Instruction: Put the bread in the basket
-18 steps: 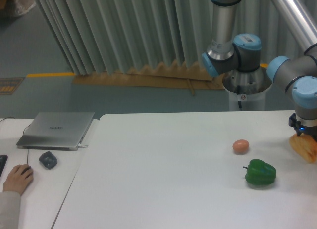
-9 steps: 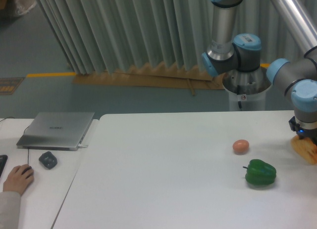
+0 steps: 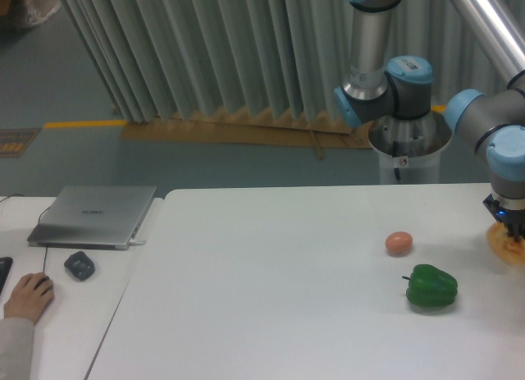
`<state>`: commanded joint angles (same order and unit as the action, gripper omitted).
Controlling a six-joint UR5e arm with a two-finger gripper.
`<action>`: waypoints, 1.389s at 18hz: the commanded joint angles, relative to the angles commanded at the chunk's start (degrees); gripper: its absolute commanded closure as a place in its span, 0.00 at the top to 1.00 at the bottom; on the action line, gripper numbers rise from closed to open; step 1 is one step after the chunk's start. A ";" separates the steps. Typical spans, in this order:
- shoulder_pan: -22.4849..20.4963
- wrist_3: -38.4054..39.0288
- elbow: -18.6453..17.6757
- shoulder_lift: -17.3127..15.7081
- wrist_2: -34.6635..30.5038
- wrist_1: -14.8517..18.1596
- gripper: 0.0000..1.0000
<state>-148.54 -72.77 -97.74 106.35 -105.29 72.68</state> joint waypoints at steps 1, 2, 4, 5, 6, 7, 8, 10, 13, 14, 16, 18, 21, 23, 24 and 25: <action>0.09 0.00 1.14 -0.09 0.35 1.14 0.17; 0.09 0.17 2.28 -0.09 1.48 2.46 0.17; 0.09 0.17 3.96 -0.44 3.60 3.78 0.17; 0.00 0.17 4.66 -1.14 4.04 4.48 0.17; -0.09 0.17 5.28 -1.58 4.74 5.10 0.17; -0.44 0.17 6.59 -1.67 6.84 5.71 0.17; -0.79 0.17 7.30 -1.76 9.03 5.89 0.17; -2.45 -0.08 9.75 -2.19 12.21 5.98 0.17; -2.99 -0.18 13.89 -1.32 13.09 5.73 0.17; -3.16 -0.18 14.51 -1.06 13.01 5.55 0.17; -3.16 -0.27 14.86 -0.01 12.92 4.24 0.17; -4.21 -0.35 15.30 1.49 13.01 0.55 0.17; -4.83 -0.53 15.91 3.07 12.75 -0.16 0.17; -5.36 -0.70 16.18 3.77 12.57 -1.04 0.17; -5.97 -0.79 16.70 4.39 12.57 -1.48 0.17; -6.15 -0.79 16.97 4.65 12.48 -1.75 0.17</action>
<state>-154.69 -73.56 -80.77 111.00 -92.81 70.93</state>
